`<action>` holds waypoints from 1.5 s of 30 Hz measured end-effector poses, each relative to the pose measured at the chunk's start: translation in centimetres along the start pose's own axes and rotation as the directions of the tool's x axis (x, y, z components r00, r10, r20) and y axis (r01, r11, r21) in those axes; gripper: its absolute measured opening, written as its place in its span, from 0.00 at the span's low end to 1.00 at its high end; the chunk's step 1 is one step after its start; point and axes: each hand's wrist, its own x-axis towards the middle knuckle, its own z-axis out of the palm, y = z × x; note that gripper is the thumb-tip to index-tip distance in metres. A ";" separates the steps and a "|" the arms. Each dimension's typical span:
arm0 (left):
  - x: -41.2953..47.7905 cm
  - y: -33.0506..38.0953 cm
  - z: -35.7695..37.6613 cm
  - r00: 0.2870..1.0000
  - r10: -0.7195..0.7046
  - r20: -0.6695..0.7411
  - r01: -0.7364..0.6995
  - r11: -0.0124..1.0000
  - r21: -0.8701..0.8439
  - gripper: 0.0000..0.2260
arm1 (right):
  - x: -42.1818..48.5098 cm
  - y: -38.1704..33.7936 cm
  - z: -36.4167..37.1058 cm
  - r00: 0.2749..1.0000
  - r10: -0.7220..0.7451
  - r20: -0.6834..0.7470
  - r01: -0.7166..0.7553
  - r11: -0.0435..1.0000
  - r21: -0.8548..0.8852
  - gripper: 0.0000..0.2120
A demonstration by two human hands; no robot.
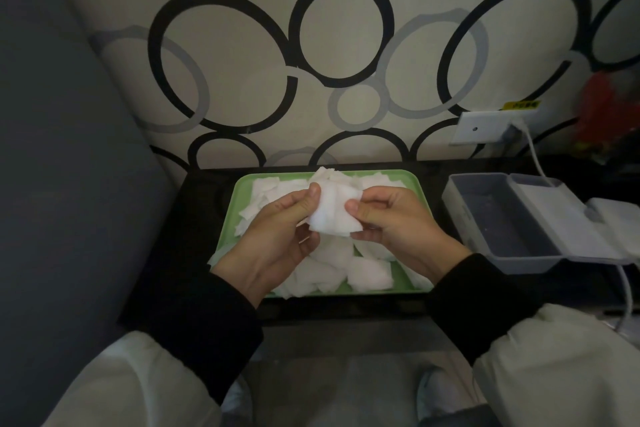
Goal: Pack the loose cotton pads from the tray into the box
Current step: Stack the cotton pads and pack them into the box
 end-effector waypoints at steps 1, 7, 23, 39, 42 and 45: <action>0.0 0.0 0.0 1.000 -0.007 0.003 0.008 1.000 -0.017 0.07 | 0.0 0.0 0.0 1.000 0.001 -0.003 -0.001 1.000 -0.001 0.15; 0.3 0.6 -0.4 0.998 0.024 -0.058 -0.026 0.999 -0.045 0.16 | 0.3 0.0 -0.7 0.994 0.039 -0.099 -0.043 0.999 -0.034 0.10; 0.9 -1.0 0.1 0.982 0.129 -0.141 -0.100 0.975 0.197 0.17 | 0.0 0.4 0.3 0.997 0.076 -0.018 -0.078 0.990 -0.115 0.13; -0.1 -1.7 1.3 0.983 0.178 0.050 -0.185 0.939 0.290 0.05 | -1.9 -1.0 -1.3 0.990 0.040 0.133 -0.040 0.999 0.003 0.08; 0.0 -1.9 1.3 0.983 0.186 0.010 -0.182 0.948 0.261 0.05 | -2.2 -0.8 -3.1 0.998 -0.002 0.056 0.016 0.969 -0.245 0.07; 0.4 -2.4 0.8 0.976 0.197 -0.093 -0.162 0.942 0.293 0.08 | -1.8 1.3 -4.8 0.987 -0.116 0.112 0.158 0.559 -0.814 0.06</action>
